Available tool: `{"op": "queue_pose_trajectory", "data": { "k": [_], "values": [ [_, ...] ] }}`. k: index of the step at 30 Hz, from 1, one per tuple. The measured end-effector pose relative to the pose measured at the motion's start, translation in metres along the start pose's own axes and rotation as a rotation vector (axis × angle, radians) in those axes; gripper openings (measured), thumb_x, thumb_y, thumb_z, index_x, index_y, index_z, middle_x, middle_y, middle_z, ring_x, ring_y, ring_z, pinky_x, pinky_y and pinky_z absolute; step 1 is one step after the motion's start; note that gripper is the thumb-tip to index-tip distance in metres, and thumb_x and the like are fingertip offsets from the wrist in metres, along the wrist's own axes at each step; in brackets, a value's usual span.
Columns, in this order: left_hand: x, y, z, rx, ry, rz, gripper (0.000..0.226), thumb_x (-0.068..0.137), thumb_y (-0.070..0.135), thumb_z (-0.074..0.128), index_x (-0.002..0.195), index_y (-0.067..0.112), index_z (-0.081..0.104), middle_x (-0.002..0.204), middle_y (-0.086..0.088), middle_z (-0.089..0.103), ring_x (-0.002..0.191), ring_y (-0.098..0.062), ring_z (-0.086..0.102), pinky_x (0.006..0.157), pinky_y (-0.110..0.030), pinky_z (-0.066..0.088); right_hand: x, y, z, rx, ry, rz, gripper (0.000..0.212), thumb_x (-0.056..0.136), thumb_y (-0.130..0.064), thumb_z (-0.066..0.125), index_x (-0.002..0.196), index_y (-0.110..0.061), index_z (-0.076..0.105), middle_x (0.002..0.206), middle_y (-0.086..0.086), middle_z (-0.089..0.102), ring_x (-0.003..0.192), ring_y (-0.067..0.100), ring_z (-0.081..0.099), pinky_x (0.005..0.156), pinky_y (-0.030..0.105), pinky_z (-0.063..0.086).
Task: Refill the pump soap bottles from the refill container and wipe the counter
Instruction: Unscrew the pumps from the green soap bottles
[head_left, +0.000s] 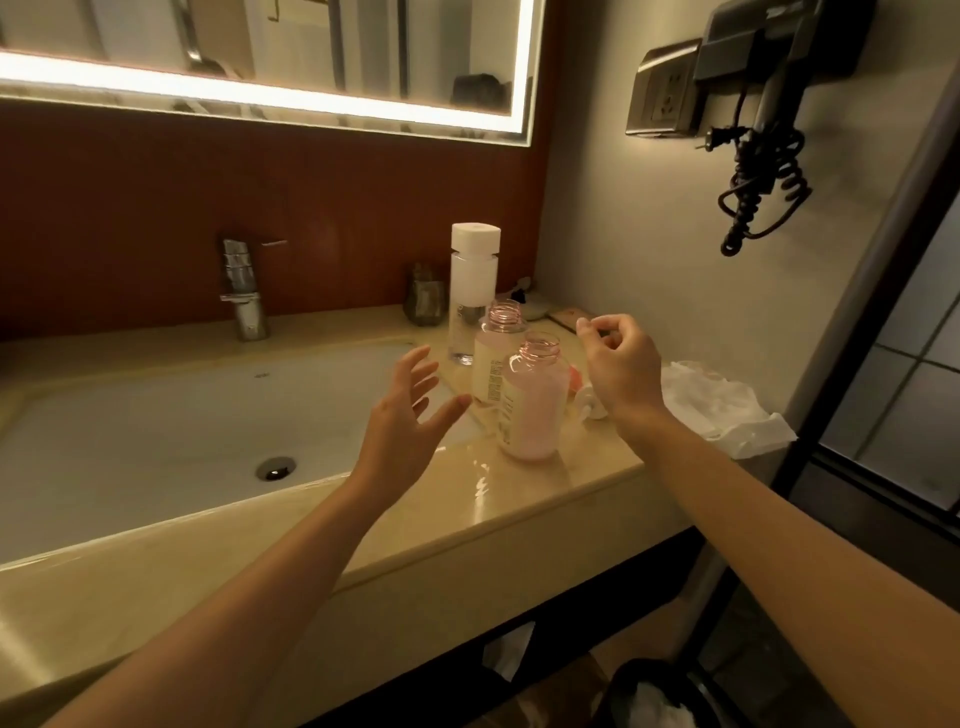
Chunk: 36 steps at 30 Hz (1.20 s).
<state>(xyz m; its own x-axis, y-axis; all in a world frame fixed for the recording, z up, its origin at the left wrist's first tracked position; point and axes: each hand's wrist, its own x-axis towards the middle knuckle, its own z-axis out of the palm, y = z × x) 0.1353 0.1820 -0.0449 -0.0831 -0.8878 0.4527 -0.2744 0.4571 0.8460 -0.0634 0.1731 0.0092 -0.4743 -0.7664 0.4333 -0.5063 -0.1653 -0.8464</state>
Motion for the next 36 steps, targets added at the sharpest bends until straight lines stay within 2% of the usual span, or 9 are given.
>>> {"op": "queue_pose_trajectory", "data": {
  "k": [4, 6, 10, 13, 16, 19, 25, 32, 36],
  "values": [
    [-0.011, 0.012, -0.037, -0.025, 0.079, 0.025, 0.056, 0.088, 0.031, 0.053, 0.138, 0.020, 0.031, 0.137, -0.006, 0.046, 0.118, -0.013, 0.050, 0.096, -0.026, 0.043, -0.025, -0.044, 0.012, 0.056, -0.024, -0.121, 0.029, 0.093, -0.034, 0.051, 0.114, -0.014, 0.055, 0.101, 0.000, 0.057, 0.083, 0.008, 0.052, 0.064, 0.012, 0.042],
    [-0.021, 0.014, -0.062, 0.003, 0.139, 0.029, 0.052, 0.090, 0.029, 0.052, 0.137, 0.019, 0.032, 0.135, -0.006, 0.047, 0.115, -0.012, 0.050, 0.092, -0.023, 0.044, -0.041, -0.066, 0.026, 0.117, -0.090, -0.159, 0.029, 0.093, -0.033, 0.050, 0.116, -0.015, 0.053, 0.101, -0.002, 0.056, 0.079, 0.005, 0.050, 0.063, 0.010, 0.041],
    [-0.046, 0.016, -0.117, 0.078, 0.300, 0.011, 0.049, 0.091, 0.029, 0.052, 0.136, 0.018, 0.034, 0.131, -0.004, 0.050, 0.109, -0.007, 0.050, 0.073, -0.003, 0.043, -0.082, -0.104, 0.066, 0.263, -0.288, -0.188, 0.024, 0.092, -0.031, 0.053, 0.111, -0.016, 0.053, 0.087, -0.002, 0.053, 0.079, 0.010, 0.052, 0.076, 0.031, 0.052],
    [-0.067, 0.018, -0.152, 0.166, 0.422, -0.018, 0.049, 0.091, 0.032, 0.053, 0.135, 0.019, 0.035, 0.124, 0.002, 0.051, 0.104, -0.004, 0.049, 0.065, 0.002, 0.040, -0.110, -0.118, 0.094, 0.277, -0.412, -0.221, 0.030, 0.092, -0.033, 0.053, 0.115, -0.014, 0.054, 0.082, 0.000, 0.054, 0.075, 0.012, 0.052, 0.070, 0.031, 0.049],
    [-0.100, 0.018, -0.193, 0.209, 0.577, -0.058, 0.047, 0.091, 0.032, 0.053, 0.133, 0.018, 0.037, 0.117, 0.003, 0.054, 0.100, -0.004, 0.051, 0.066, 0.000, 0.040, -0.149, -0.138, 0.122, 0.297, -0.585, -0.247, 0.032, 0.092, -0.034, 0.052, 0.118, -0.015, 0.051, 0.087, 0.000, 0.055, 0.077, 0.013, 0.052, 0.063, 0.022, 0.044],
    [-0.130, 0.017, -0.225, 0.227, 0.688, -0.128, 0.045, 0.092, 0.031, 0.053, 0.132, 0.017, 0.038, 0.112, 0.004, 0.054, 0.097, -0.005, 0.052, 0.064, 0.000, 0.040, -0.183, -0.157, 0.143, 0.334, -0.717, -0.256, 0.036, 0.092, -0.035, 0.052, 0.121, -0.014, 0.049, 0.091, 0.002, 0.056, 0.080, 0.015, 0.054, 0.061, 0.021, 0.043],
    [-0.184, 0.014, -0.277, 0.237, 0.909, -0.238, 0.044, 0.092, 0.030, 0.053, 0.131, 0.017, 0.039, 0.108, 0.004, 0.055, 0.094, -0.009, 0.053, 0.075, -0.019, 0.038, -0.242, -0.187, 0.175, 0.382, -1.006, -0.262, 0.037, 0.092, -0.034, 0.052, 0.123, -0.015, 0.045, 0.091, 0.002, 0.056, 0.075, 0.012, 0.055, 0.056, 0.019, 0.041],
    [-0.225, 0.001, -0.334, 0.277, 1.147, -0.325, 0.044, 0.088, 0.025, 0.060, 0.127, 0.016, 0.042, 0.107, 0.002, 0.057, 0.098, -0.014, 0.055, 0.081, -0.028, 0.043, -0.283, -0.209, 0.220, 0.362, -1.151, -0.270, 0.037, 0.092, -0.033, 0.053, 0.123, -0.014, 0.047, 0.097, 0.005, 0.059, 0.073, 0.013, 0.057, 0.055, 0.022, 0.046],
    [-0.233, -0.019, -0.381, 0.347, 1.255, -0.374, 0.054, 0.082, 0.023, 0.068, 0.127, 0.013, 0.040, 0.123, -0.007, 0.054, 0.112, -0.021, 0.053, 0.093, -0.033, 0.043, -0.309, -0.222, 0.256, 0.396, -1.246, -0.283, 0.036, 0.092, -0.034, 0.052, 0.123, -0.016, 0.048, 0.096, 0.001, 0.059, 0.075, 0.012, 0.058, 0.055, 0.021, 0.045]
  ]
}}
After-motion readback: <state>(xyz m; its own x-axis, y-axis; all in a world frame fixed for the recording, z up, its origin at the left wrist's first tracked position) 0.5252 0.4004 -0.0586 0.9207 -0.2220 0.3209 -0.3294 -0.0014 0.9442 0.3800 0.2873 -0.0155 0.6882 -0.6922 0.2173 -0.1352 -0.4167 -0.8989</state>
